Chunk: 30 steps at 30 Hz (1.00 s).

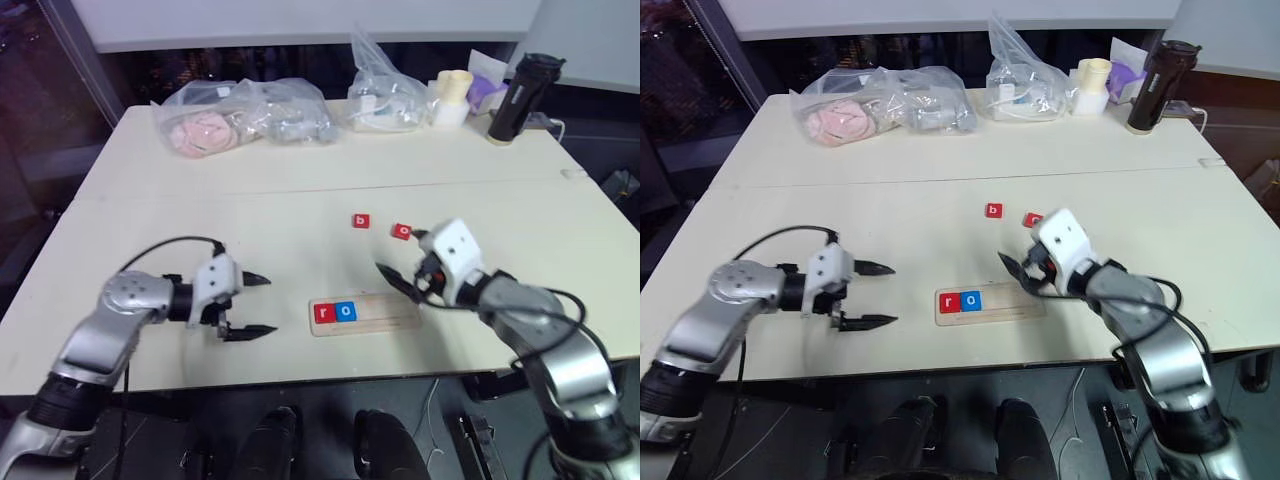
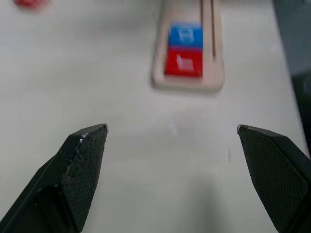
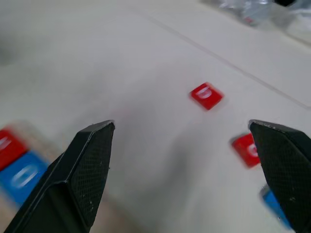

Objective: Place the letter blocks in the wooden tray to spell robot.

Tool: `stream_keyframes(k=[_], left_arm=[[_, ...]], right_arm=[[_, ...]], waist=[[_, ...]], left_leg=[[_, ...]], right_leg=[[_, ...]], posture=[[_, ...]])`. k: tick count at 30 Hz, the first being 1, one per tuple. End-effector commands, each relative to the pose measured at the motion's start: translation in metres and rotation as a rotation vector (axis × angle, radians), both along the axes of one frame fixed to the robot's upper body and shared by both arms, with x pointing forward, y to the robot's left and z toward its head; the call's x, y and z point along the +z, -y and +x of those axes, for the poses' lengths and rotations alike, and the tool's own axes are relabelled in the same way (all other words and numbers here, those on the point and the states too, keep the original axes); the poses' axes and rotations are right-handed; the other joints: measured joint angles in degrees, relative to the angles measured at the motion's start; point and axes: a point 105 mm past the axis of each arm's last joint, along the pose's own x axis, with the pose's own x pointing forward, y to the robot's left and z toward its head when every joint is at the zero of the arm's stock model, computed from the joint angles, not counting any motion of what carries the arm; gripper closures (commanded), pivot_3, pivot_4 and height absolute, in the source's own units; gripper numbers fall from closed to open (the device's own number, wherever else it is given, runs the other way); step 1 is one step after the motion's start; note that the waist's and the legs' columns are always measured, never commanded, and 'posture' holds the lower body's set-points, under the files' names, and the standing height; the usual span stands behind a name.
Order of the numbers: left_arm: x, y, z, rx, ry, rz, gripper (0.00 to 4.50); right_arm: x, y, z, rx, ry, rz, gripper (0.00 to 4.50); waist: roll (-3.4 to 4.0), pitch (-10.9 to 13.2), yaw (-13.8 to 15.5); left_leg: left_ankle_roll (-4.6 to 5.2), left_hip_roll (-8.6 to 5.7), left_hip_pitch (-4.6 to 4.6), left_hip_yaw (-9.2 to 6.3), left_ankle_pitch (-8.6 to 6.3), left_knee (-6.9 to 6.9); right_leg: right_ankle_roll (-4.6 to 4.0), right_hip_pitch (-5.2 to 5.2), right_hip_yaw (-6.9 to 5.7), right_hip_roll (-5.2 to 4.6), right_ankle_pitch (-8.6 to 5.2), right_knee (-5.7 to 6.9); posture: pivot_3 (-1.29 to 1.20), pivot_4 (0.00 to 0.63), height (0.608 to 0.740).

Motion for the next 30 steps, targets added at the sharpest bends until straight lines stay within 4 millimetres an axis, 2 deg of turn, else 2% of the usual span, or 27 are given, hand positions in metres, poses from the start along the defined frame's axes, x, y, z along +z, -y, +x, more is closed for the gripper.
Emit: stream_keyframes(k=[1, 5, 9, 14, 19, 25, 30], left_arm=[[0.037, 0.009, -0.012, -0.042, 0.054, -0.091, 0.03], [0.051, 0.014, -0.021, -0.056, 0.052, -0.120, 0.03], [0.053, 0.014, -0.025, -0.048, 0.057, -0.134, 0.03], [0.053, 0.018, -0.026, -0.026, 0.072, -0.154, 0.03], [0.047, 0.022, -0.031, -0.005, 0.072, -0.168, 0.03], [0.044, 0.021, -0.034, 0.013, 0.070, -0.164, 0.03], [0.042, 0.018, -0.035, 0.025, 0.073, -0.150, 0.03]], right_arm=[[0.010, -0.011, 0.020, -0.064, -0.004, 0.045, 0.00], [0.016, -0.023, 0.049, -0.179, -0.065, 0.115, 0.00], [0.012, -0.037, 0.073, -0.323, -0.163, 0.177, 0.00], [0.001, -0.050, 0.089, -0.447, -0.264, 0.213, 0.00], [-0.008, -0.075, 0.104, -0.487, -0.283, 0.192, 0.00], [-0.017, -0.078, 0.120, -0.530, -0.286, 0.176, 0.00], [-0.026, -0.081, 0.127, -0.535, -0.314, 0.167, 0.00]], waist=[[0.02, 0.0, 0.0], [0.02, 0.0, -0.1], [0.03, 0.0, -0.6], [0.04, 0.0, -1.0], [0.07, 0.0, -1.5], [0.08, 0.0, -1.4], [0.09, 0.0, -1.6]], left_leg=[[0.05, 0.00, 0.00, 0.00, 0.03, -0.02], [0.08, -0.02, -0.01, 0.03, 0.09, -0.14], [0.01, -0.04, 0.01, 0.05, 0.14, -0.14], [-0.09, -0.05, 0.03, 0.04, 0.21, -0.13], [-0.10, -0.04, 0.04, 0.05, 0.22, -0.18], [-0.21, -0.03, 0.06, 0.06, 0.28, -0.20], [-0.25, -0.02, 0.11, 0.05, 0.32, -0.17]], right_leg=[[-0.01, -0.03, -0.01, 0.01, 0.00, 0.01], [-0.18, -0.12, -0.01, 0.04, 0.14, 0.04], [-0.19, -0.13, -0.04, 0.13, 0.15, 0.13], [-0.26, -0.15, -0.03, 0.20, 0.18, 0.21], [-0.25, -0.21, 0.00, 0.26, 0.19, 0.24], [-0.25, -0.32, 0.04, 0.28, 0.18, 0.60], [-0.28, -0.32, 0.08, 0.33, 0.17, 0.67]], posture=[[0.00, 0.150, 0.738], [0.00, 0.150, 0.738], [0.00, 0.150, 0.738], [0.00, 0.150, 0.738], [0.00, 0.150, 0.738], [0.00, 0.150, 0.738], [0.00, 0.150, 0.738]])
